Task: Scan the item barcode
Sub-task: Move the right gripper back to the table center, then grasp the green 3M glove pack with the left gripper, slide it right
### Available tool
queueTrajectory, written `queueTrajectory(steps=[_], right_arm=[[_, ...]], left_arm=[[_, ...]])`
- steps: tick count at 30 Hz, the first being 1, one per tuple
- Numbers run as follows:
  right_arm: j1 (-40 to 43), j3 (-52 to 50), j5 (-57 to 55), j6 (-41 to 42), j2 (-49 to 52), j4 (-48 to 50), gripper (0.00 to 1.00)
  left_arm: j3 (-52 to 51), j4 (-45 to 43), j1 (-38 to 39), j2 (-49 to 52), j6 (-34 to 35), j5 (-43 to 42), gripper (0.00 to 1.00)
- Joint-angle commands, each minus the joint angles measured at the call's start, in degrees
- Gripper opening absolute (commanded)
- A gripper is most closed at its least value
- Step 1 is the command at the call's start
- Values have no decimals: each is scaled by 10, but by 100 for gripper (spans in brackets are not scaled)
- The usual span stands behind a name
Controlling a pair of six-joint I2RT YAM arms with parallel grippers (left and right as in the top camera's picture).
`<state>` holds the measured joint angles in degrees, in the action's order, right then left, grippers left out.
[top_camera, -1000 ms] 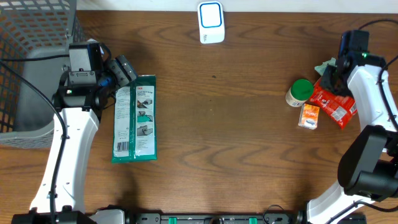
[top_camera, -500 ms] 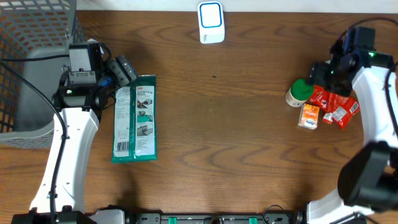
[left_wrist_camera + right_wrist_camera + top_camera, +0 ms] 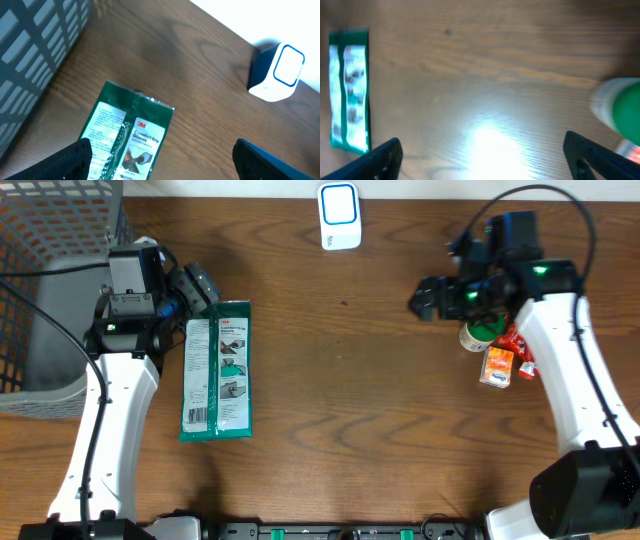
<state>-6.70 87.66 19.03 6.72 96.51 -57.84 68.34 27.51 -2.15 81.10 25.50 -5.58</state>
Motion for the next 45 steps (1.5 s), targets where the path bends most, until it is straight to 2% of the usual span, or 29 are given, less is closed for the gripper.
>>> queueTrajectory(steps=[1,5,9,10,12,14,16,19,25,30,31,34,40,45], right_arm=[[-41,-26,11,-1,6,3,99],[-87,-70,10,-1,6,40,99],[-123,-121,10,-1,6,99,99],[-131,-133,10,0,6,115,99],[-143,-155,10,1,6,146,99],[-151,-171,10,1,6,171,99],[-155,-184,10,1,6,191,99],[-157,-192,10,1,6,208,99],[-157,-192,10,1,6,209,99],[-157,-192,9,1,6,209,99],[-157,-192,9,0,6,209,99],[-157,-192,3,0,6,210,99],[-157,-192,-6,0,6,210,99],[-157,-192,-5,5,6,208,99]], left_arm=[[9,-1,-2,-6,1,11,90],[8,7,-1,-6,3,-7,90],[8,103,-2,-6,-5,-38,89],[7,116,-1,-6,-10,-38,82],[1,144,-2,-6,-10,-35,54],[-2,173,-1,-4,-10,-7,35],[-7,196,-1,0,-11,28,7],[-23,199,-1,14,-54,52,7],[-44,176,-1,56,-66,56,8],[-48,165,-1,120,-66,123,8],[-48,162,-1,146,-66,164,8],[-48,149,-2,182,-66,191,8],[-48,120,-1,247,-66,181,8],[-48,118,-1,297,-66,93,8]])
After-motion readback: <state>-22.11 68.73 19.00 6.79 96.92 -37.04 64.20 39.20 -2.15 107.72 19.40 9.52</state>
